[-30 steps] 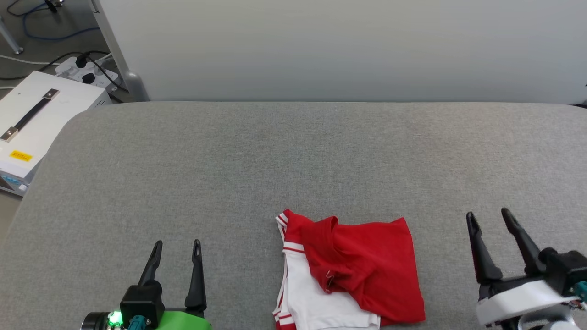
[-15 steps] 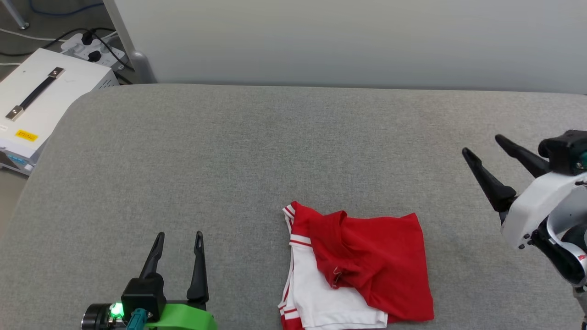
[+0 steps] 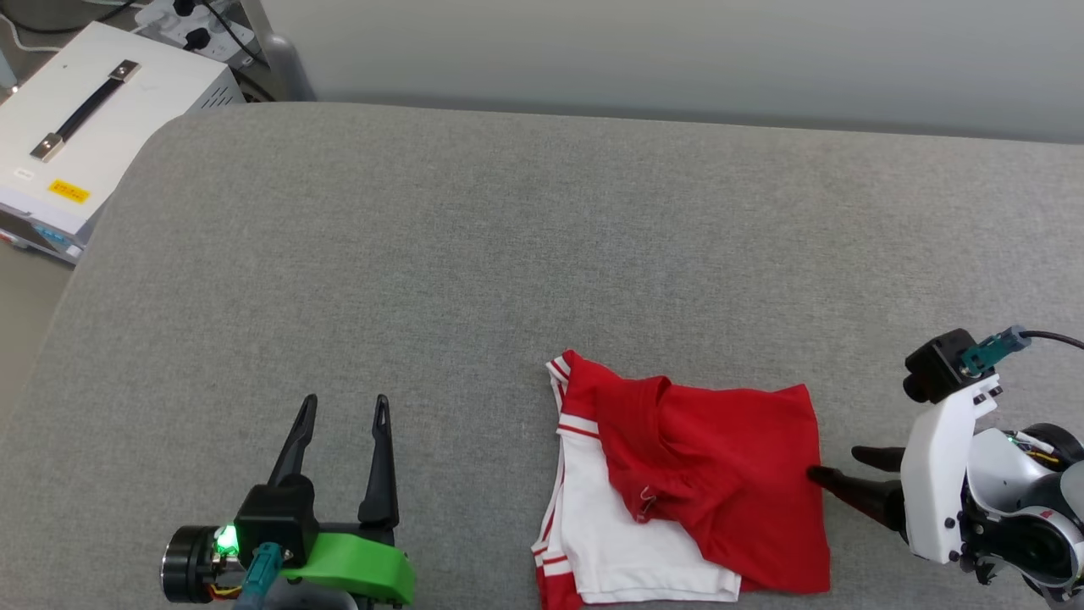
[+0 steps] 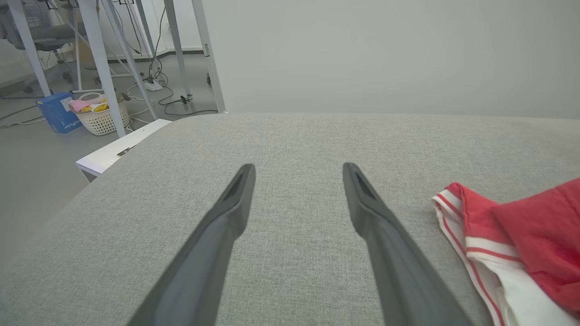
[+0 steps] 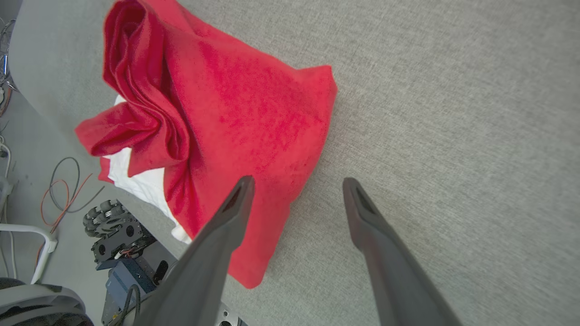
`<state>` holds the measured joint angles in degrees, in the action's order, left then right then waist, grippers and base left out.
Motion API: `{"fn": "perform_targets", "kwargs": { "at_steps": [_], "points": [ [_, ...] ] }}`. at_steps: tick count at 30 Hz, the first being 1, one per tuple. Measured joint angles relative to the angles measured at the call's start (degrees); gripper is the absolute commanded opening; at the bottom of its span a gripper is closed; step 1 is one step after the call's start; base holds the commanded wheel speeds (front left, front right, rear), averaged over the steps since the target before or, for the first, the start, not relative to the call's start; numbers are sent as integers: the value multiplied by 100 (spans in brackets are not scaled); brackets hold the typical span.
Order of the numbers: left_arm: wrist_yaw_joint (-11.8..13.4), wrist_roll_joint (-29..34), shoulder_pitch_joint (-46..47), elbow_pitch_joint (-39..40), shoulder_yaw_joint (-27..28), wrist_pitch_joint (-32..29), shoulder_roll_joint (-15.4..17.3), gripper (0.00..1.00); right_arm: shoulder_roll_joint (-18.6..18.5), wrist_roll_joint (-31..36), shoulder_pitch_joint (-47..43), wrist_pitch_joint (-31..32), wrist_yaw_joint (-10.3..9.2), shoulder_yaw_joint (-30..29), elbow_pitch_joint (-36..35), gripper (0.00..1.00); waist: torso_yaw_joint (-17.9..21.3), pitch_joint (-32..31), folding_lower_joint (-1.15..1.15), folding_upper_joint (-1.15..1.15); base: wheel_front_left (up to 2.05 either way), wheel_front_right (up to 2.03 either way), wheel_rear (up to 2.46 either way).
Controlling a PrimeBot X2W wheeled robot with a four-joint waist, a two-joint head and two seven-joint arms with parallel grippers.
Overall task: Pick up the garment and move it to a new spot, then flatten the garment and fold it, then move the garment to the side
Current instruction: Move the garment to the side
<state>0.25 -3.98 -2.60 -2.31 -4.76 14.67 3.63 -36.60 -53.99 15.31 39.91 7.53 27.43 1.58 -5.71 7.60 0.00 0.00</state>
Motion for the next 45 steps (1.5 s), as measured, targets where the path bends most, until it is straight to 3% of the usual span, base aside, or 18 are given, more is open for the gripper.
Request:
{"fn": "perform_targets", "kwargs": {
  "at_steps": [9, 16, 17, 18, 23, 30, 34, 36, 45],
  "points": [
    [0, -12, 282, -62, -73, 0, -21, 100, 332, -108, 4, 110, 0, 331, 431, 100, -183, 397, 0, 0, 0, 0, 0],
    [0, -70, 425, -178, -94, 0, -32, 100, 427, -107, 109, -245, 0, 681, 829, 100, -307, 509, 0, 0, 0, 0, 0],
    [0, -70, 425, -197, -91, 0, -32, 100, 424, -105, 126, -328, 0, 746, 840, 42, -311, 498, 0, 0, 0, 0, 0],
    [0, -70, 425, -208, -88, 0, -34, 100, 417, -105, 138, -417, 0, 808, 827, 0, -313, 483, 0, 0, 0, 0, 0],
    [0, -71, 415, -276, -37, 0, -37, 100, 390, 56, 342, -895, 7, 1084, 762, 0, -285, 370, 0, 0, 0, 0, 0],
    [5, -71, 282, -269, 89, 0, -43, 100, 2, 364, 928, -1324, 5, 1317, 280, 0, -71, 142, 0, 0, 0, 0, 0],
    [-8, -71, 185, -230, 196, 0, -43, 100, -357, 442, 1228, -1293, 5, 1445, -162, 0, 207, 55, 0, 0, 0, 0, 0],
    [-23, -69, 174, -131, 293, -1, -43, 100, -706, 443, 1460, -1165, 5, 1455, -464, 0, 551, 17, 0, 0, 0, 0, 0],
    [-51, 52, 384, 132, 339, 0, -31, 100, -1236, 392, 1702, -1094, 5, 1001, -170, 0, 1319, 245, 0, 0, 0, 0, 0]
  ]
}}
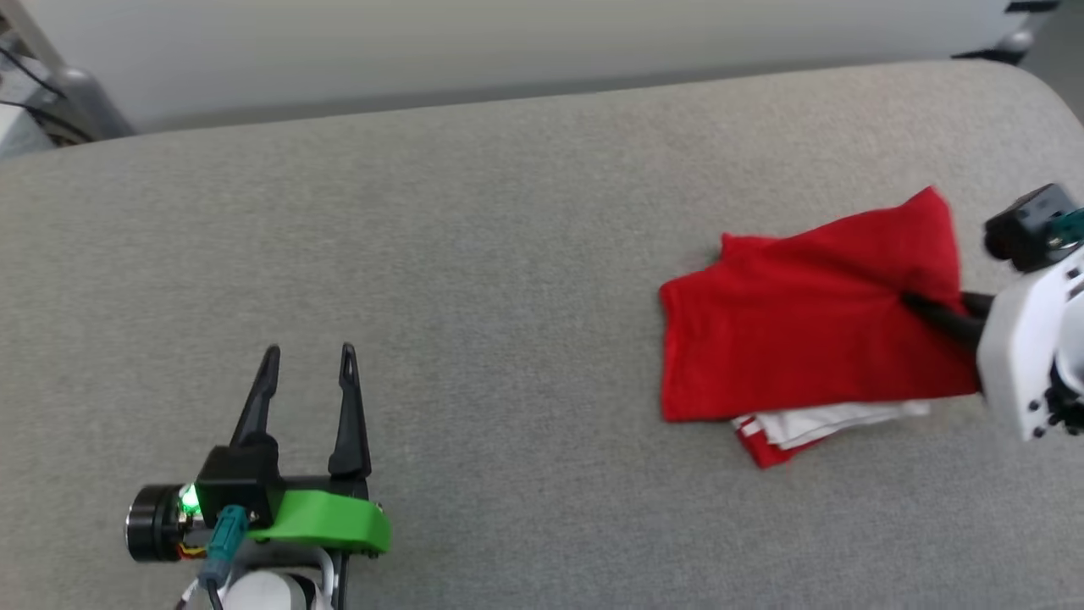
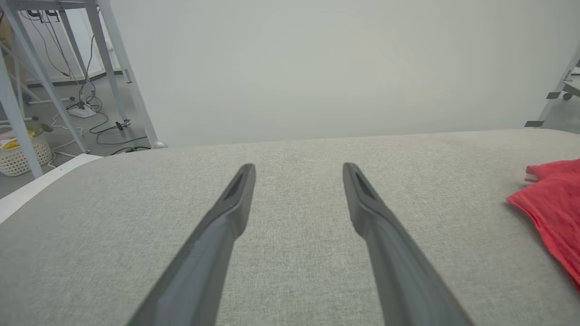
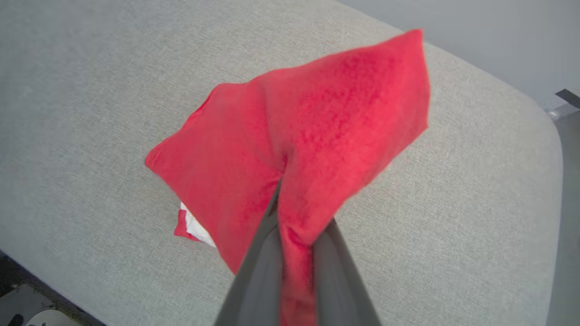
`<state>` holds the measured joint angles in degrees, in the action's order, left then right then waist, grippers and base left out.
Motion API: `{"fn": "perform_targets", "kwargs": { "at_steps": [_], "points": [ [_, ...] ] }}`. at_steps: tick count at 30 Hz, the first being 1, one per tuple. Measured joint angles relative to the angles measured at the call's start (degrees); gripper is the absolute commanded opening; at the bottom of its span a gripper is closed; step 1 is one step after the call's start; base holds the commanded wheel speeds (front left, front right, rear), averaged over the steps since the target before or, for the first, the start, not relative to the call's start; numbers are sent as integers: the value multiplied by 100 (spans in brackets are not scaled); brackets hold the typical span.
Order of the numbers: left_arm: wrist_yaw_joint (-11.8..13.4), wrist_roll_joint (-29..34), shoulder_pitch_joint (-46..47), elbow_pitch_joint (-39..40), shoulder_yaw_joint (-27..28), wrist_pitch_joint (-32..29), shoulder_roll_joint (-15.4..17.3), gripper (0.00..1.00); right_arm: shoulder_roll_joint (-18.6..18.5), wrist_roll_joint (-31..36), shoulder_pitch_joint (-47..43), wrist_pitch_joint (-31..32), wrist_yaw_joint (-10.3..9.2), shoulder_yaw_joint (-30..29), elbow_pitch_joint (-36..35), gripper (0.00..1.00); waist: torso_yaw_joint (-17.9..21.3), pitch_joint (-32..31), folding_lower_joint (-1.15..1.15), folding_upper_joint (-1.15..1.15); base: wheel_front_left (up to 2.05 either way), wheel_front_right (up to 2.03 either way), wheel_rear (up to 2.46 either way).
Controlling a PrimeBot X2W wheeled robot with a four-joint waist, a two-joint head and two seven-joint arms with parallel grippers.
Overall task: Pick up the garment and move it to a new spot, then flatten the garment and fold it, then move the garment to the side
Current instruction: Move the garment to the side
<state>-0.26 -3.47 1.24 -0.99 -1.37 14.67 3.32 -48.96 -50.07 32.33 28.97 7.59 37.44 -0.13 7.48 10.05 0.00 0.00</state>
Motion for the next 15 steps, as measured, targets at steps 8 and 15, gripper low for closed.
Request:
{"fn": "perform_targets", "kwargs": {
  "at_steps": [8, 15],
  "points": [
    [-4, 124, 446, 326, 58, 0, 135, 100, -385, 363, 537, -282, 0, -400, 1029, 0, 303, 698, 0, 0, 0, 0, 0],
    [-35, 193, 781, 599, 58, 0, 246, 100, -635, 686, 1036, -517, 0, -638, 2157, 0, 364, 1403, 0, 0, 0, 0, 0]
  ]
}}
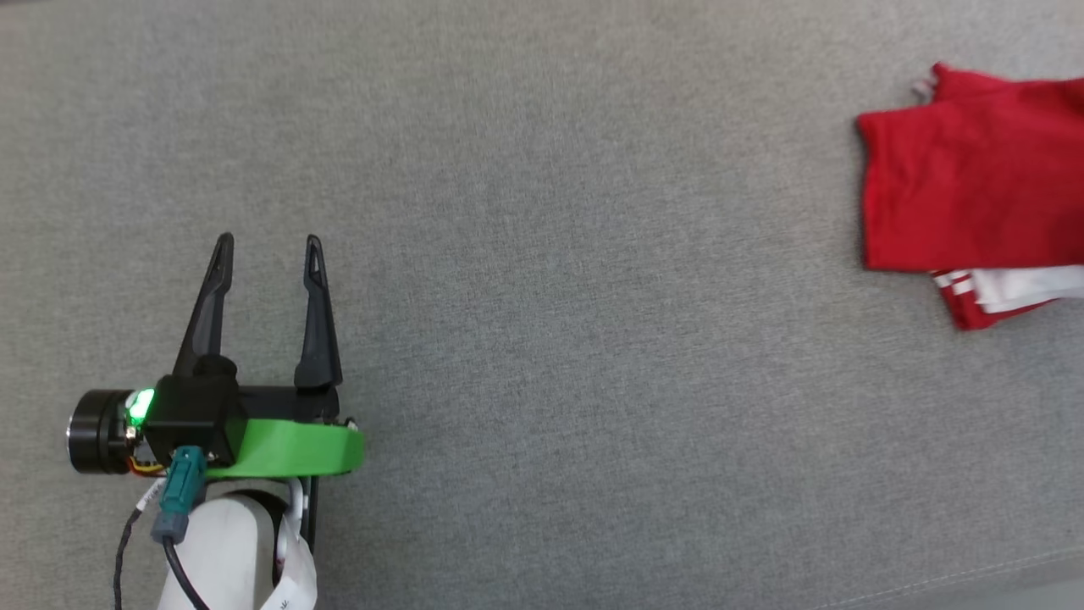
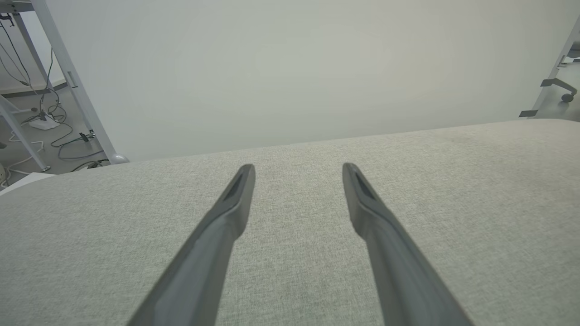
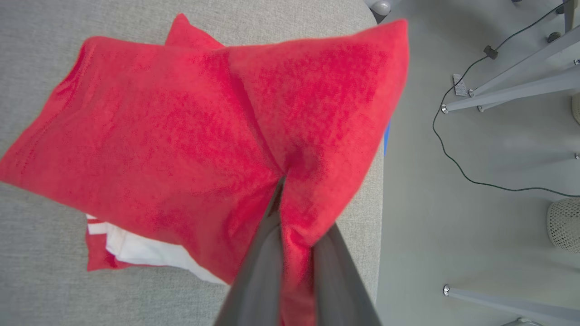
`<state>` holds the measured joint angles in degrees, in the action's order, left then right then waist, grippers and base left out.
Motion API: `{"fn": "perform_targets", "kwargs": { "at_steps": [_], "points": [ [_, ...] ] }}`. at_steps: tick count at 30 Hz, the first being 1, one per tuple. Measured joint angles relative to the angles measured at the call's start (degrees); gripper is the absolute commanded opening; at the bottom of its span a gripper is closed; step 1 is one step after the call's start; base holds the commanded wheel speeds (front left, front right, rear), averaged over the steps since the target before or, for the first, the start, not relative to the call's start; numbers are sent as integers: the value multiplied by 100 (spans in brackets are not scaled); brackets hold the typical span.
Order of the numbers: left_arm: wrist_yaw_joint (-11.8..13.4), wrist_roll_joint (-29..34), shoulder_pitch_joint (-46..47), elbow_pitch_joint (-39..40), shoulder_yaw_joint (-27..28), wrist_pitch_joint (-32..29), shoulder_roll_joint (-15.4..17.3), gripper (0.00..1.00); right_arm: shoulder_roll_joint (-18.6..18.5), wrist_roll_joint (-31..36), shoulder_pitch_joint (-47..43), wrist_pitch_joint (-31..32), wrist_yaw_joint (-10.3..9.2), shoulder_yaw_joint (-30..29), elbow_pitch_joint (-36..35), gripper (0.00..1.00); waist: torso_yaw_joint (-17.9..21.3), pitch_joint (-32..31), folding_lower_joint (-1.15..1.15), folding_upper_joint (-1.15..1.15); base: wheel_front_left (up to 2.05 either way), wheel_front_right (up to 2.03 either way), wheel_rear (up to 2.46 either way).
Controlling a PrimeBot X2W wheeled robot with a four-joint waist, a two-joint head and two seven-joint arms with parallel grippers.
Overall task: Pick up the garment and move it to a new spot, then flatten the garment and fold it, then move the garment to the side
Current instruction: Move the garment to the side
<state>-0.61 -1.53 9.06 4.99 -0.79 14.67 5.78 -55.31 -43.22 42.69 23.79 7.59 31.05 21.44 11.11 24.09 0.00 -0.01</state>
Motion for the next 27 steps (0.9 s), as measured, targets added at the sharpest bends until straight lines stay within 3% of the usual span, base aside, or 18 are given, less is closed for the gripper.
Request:
{"fn": "perform_targets", "kwargs": {
  "at_steps": [8, 15, 16, 17, 22, 27],
  "points": [
    [1, 46, 211, 212, -40, 0, 57, 100, 14, 148, 548, -279, 0, -498, 1281, 0, -38, 665, 0, 0, 0, 0, 0],
    [32, 55, 251, 263, -43, 0, 111, 100, 223, 342, 818, -671, 0, -735, 1946, 0, -148, 981, -1, 0, 0, 0, 0],
    [38, 55, 251, 263, -42, 0, 112, 100, 274, 396, 842, -781, 0, -772, 2029, 33, -163, 988, -1, 0, 0, 0, 0],
    [44, 54, 252, 255, -44, 0, 112, 100, 326, 477, 881, -876, 0, -810, 2135, 100, -176, 983, -1, 0, 0, 0, 0],
    [88, 37, 244, 168, -93, 0, 81, 100, 421, 730, 922, -1004, 0, -849, 2455, 100, -221, 780, 0, 0, 0, 0, 0],
    [110, -29, 131, 35, -154, 0, -7, 100, 387, 970, 924, -1551, 0, -965, 2406, 100, -281, 412, 0, 0, 0, 0, 0]
  ]
}}
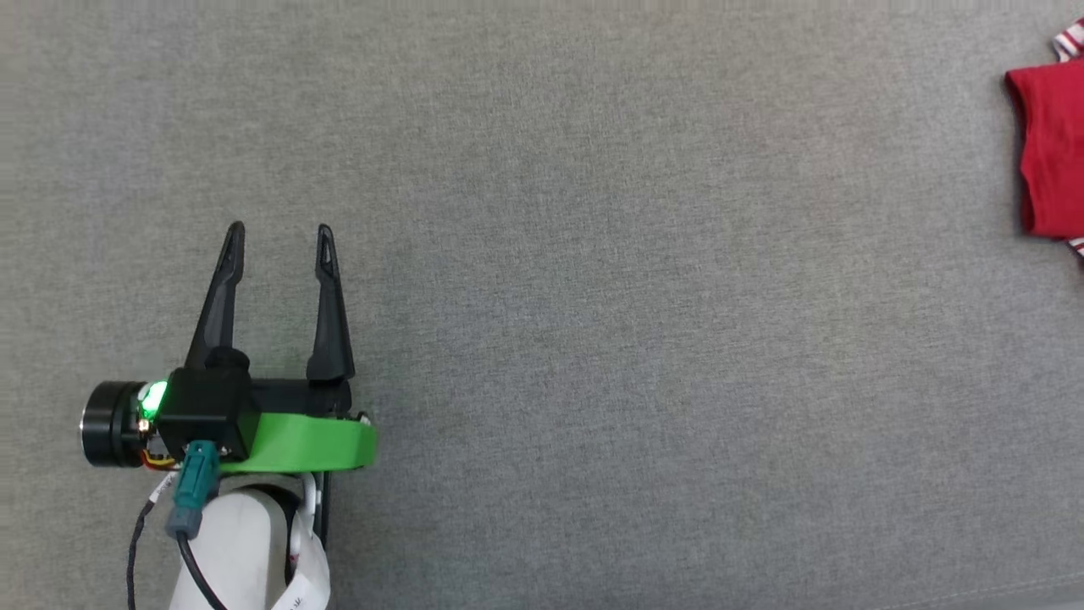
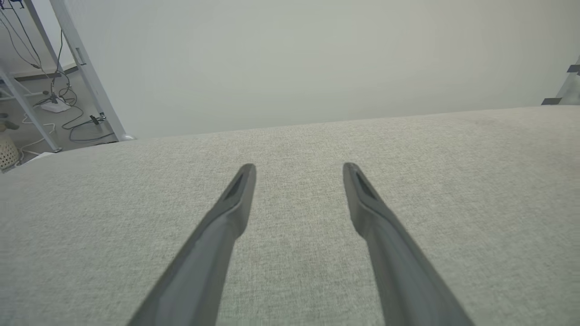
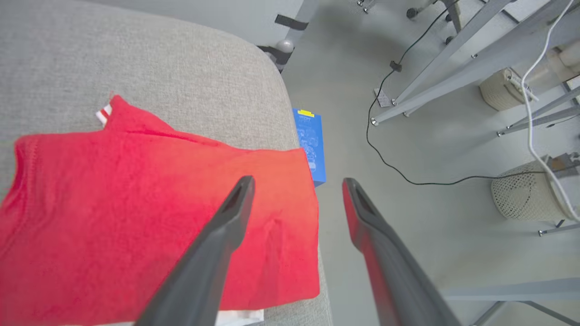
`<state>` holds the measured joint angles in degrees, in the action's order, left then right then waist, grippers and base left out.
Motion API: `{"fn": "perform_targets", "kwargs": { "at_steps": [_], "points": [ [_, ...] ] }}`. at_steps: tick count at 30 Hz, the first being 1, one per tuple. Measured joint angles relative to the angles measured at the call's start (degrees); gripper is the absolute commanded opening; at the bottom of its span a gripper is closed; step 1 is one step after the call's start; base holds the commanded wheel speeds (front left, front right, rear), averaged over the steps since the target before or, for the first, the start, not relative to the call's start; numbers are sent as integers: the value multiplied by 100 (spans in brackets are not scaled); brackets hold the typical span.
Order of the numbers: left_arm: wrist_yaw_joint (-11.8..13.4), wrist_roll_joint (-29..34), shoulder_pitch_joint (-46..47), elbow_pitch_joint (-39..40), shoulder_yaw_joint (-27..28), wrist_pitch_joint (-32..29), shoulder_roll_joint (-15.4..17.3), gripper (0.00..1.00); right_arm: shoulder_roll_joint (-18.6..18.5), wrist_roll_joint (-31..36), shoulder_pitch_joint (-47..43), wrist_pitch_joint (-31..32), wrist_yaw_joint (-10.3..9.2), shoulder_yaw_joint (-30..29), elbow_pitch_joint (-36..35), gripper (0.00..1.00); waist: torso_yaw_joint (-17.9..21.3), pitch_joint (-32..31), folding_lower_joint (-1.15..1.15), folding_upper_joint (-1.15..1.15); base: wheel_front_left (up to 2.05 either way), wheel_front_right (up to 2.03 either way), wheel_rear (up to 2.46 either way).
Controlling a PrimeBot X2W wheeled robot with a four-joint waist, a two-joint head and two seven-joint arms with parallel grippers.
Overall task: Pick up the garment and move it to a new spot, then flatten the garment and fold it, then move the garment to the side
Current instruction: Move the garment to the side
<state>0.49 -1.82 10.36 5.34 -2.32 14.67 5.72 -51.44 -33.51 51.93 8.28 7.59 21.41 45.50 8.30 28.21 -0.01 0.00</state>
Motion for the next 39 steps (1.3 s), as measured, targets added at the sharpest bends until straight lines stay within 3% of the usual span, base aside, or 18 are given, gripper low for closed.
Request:
{"fn": "perform_targets", "kwargs": {
  "at_steps": [4, 8, 12, 19, 26, 33, 39],
  "points": [
    [11, -65, -266, -104, -31, 0, -54, 100, 111, 265, -8, -719, 0, -214, -248, 100, -73, -361, 0, 0, 0, 0, 0],
    [53, -129, -573, -167, -8, 0, -85, 100, 535, 669, -54, -1618, 0, -597, -586, 100, -146, -741, 1, 0, 0, 0, 0],
    [80, -164, -797, -225, 34, 0, -112, 100, 1070, 990, -495, -2086, 0, -1059, -989, 100, -232, -1118, 1, 0, 0, 0, 0],
    [130, -269, -1088, -305, 152, 0, -157, 100, 2235, 1532, -1577, -2276, 0, -1887, -2353, 100, -425, -1708, 1, 0, 0, 0, 0],
    [134, -327, -1243, -431, 192, 0, -182, 100, 3471, 1981, -2861, -2310, 0, -2123, -3661, 100, -639, -2133, 1, 0, 0, 0, 0],
    [121, -327, -1305, -611, 138, 0, -199, 100, 4139, 2015, -4054, -2315, -2, -2009, -3740, 100, -870, -2394, 1, 0, 0, 0, 0],
    [91, -328, -1413, -720, 122, 0, -211, 100, 4425, 2038, -4886, -2315, -3, -2124, -3911, 100, -980, -2630, 1, 0, 0, 0, 0]
  ]
}}
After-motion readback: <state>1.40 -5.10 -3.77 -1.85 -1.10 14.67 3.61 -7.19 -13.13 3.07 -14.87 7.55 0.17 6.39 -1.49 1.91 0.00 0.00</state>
